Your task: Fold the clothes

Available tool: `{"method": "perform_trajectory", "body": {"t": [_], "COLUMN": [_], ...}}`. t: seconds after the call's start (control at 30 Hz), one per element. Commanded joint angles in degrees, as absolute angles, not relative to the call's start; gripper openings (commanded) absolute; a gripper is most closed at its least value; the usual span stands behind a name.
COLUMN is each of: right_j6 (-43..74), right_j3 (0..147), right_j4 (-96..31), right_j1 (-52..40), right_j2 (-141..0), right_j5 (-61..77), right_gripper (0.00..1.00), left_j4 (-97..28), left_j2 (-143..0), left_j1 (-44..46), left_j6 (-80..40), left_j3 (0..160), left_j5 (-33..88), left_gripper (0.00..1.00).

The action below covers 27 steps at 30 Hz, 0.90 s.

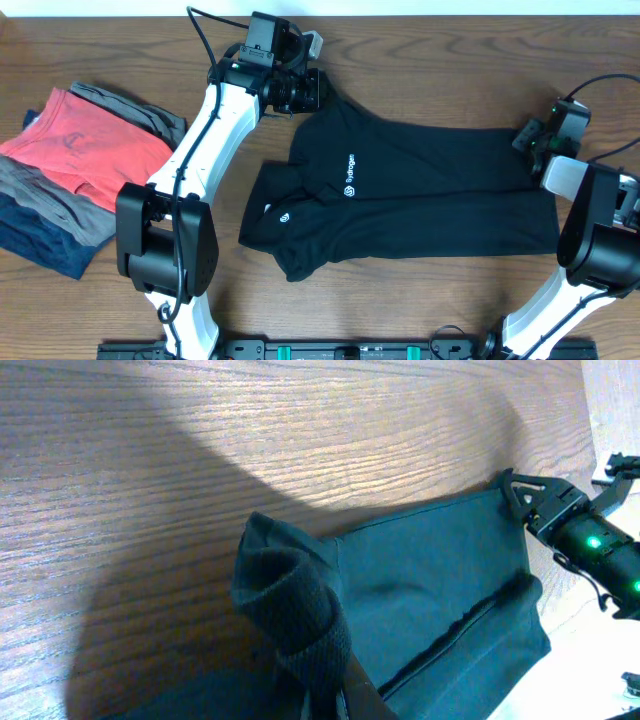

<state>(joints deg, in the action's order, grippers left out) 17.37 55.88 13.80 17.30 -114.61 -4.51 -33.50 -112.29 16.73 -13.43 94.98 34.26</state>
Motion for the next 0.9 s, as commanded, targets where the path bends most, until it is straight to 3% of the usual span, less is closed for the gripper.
{"method": "perform_trajectory", "body": {"t": [0.0, 0.27, 0.37, 0.4, 0.67, 0.87], "right_j6": [18.68, 18.83, 18.85, 18.85, 18.83, 18.83], "right_j3": [55.13, 55.13, 55.13, 55.13, 55.13, 55.13], "right_j4": [12.67, 12.43, 12.36, 12.19, 8.38, 2.07], "right_j1": [16.43, 16.08, 16.03, 16.05, 16.62, 19.05], "right_j2": [-117.34, -117.34, -117.34, -117.34, -115.33, -105.56], "right_j5": [-3.90, -3.90, -3.88, -3.92, -8.91, -9.28], "right_gripper": [0.49, 0.33, 0.13, 0.01, 0.01, 0.01], "left_j4": [-33.67, -33.67, -33.67, -33.67, -34.52, -36.10], "left_j2": [-112.53, -112.53, -112.53, -112.53, -112.51, -111.11], "left_j1": [16.69, 16.69, 16.69, 16.69, 16.69, 16.56], "left_j6": [-12.47, -12.47, -12.47, -12.47, -12.47, -11.75], "left_j3": [94.83, 94.83, 94.83, 94.83, 94.83, 94.85], "left_j5": [33.82, 33.85, 33.82, 33.82, 33.87, 33.93], "left_gripper": [0.06, 0.06, 0.06, 0.06, 0.06, 0.06]}}
